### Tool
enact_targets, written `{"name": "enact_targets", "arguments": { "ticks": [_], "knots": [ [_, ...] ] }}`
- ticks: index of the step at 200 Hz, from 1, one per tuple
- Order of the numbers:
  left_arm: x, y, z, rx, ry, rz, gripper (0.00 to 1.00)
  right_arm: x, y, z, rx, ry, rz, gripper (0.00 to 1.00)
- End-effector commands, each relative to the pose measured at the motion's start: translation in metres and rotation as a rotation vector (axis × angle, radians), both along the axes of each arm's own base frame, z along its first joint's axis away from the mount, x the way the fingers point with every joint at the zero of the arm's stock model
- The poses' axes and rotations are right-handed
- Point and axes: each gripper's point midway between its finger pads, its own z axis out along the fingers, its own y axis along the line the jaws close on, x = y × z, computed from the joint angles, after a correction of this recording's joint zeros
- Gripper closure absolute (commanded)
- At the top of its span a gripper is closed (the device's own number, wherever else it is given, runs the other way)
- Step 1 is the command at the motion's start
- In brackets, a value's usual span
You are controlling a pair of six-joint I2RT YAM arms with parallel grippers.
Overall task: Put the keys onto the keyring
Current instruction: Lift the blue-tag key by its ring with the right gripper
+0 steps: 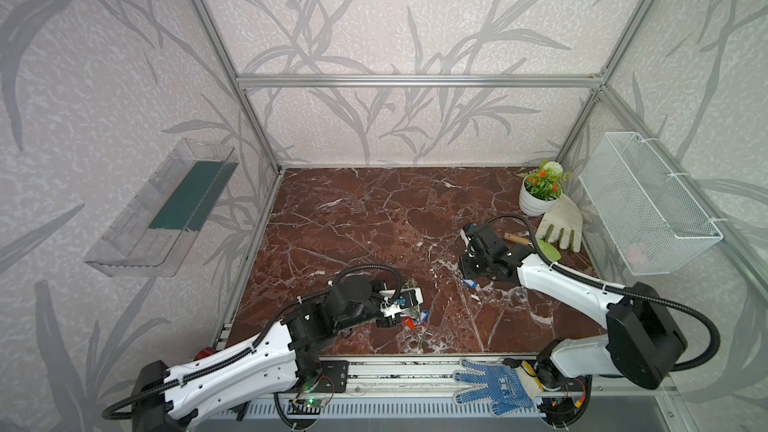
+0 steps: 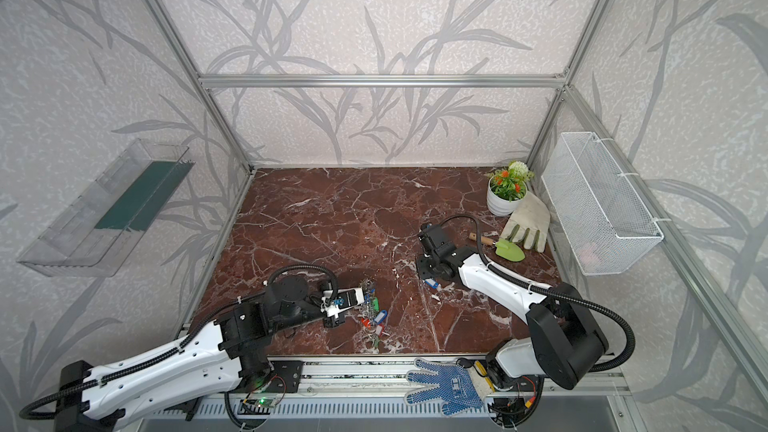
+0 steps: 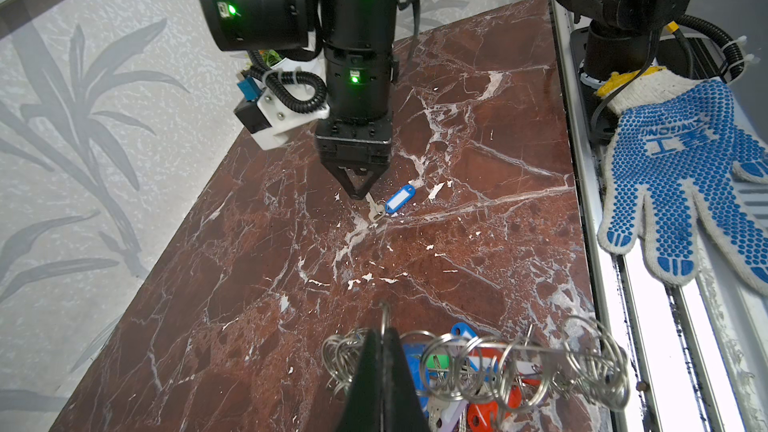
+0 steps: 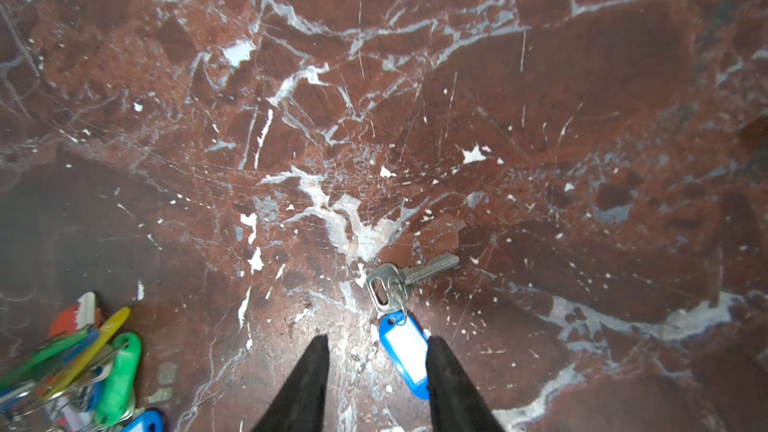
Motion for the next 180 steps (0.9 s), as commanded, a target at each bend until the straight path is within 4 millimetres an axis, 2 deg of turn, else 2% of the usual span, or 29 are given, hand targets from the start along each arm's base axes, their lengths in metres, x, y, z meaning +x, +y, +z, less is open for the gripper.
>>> {"name": "enact_targets", "arguments": {
  "ticks": [1, 45, 65, 95, 100, 140, 180],
  "knots": [
    [-0.001, -0.006, 0.041, -0.098, -0.059, -0.020, 1.00, -0.017, -0.004, -0.010, 0.013, 0.168, 0.077, 0.60],
    [-0.002, -0.006, 0.041, -0.100, -0.058, -0.022, 1.00, -0.020, -0.001, -0.039, -0.015, 0.372, 0.120, 0.66],
    [-0.002, -0.006, 0.040, -0.096, -0.058, -0.022, 1.00, -0.016, 0.000, -0.047, -0.025, 0.381, 0.120, 0.69],
    [-0.002, -0.006, 0.040, -0.097, -0.058, -0.020, 1.00, -0.010, 0.000, -0.048, -0.024, 0.354, 0.119, 0.72],
    [-0.002, -0.006, 0.041, -0.098, -0.057, -0.022, 1.00, -0.012, -0.001, -0.057, -0.034, 0.380, 0.117, 0.72],
    [-0.002, -0.006, 0.041, -0.098, -0.059, -0.022, 1.00, -0.009, 0.001, -0.062, -0.020, 0.386, 0.112, 0.76],
    [-0.003, -0.006, 0.041, -0.099, -0.059, -0.025, 1.00, -0.006, 0.000, -0.056, -0.004, 0.368, 0.103, 0.77]
  ]
}}
